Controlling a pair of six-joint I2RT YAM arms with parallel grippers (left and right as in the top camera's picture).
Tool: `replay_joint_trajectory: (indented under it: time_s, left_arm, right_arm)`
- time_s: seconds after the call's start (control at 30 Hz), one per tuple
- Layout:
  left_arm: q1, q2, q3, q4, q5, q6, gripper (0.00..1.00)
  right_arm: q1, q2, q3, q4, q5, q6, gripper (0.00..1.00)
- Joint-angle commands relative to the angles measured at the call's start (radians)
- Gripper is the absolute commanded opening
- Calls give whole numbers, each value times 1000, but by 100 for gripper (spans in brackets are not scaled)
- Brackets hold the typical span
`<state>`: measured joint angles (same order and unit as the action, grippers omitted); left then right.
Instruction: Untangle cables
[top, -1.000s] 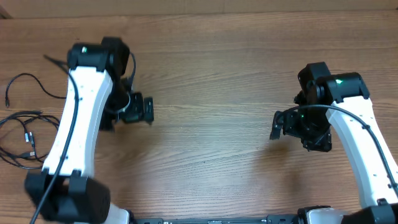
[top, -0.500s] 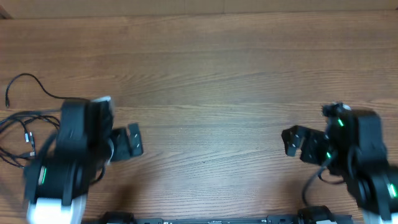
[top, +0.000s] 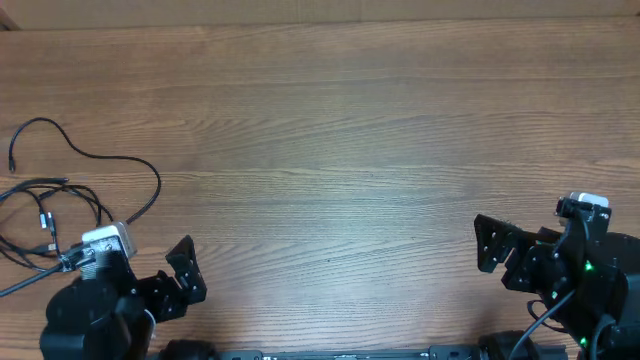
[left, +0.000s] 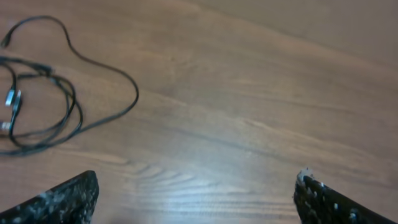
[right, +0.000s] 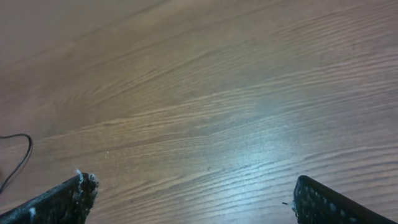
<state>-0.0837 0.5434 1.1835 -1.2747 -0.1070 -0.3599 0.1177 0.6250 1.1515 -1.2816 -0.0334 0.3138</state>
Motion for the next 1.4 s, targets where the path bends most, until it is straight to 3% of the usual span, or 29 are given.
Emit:
replay_joint_trajectory:
  time_s: [0.0, 0.23, 1.37]
  left_arm:
    - [-3, -7, -6, -35, -15, -22, 100]
    - [-3, -7, -6, -119, -15, -22, 100]
    - [-3, -7, -6, -119, -15, -22, 99]
  right_arm:
    - [0, 0, -8, -10, 13, 3, 100]
    - [0, 0, -8, -10, 13, 4, 100]
    - [0, 0, -8, -10, 13, 4, 100]
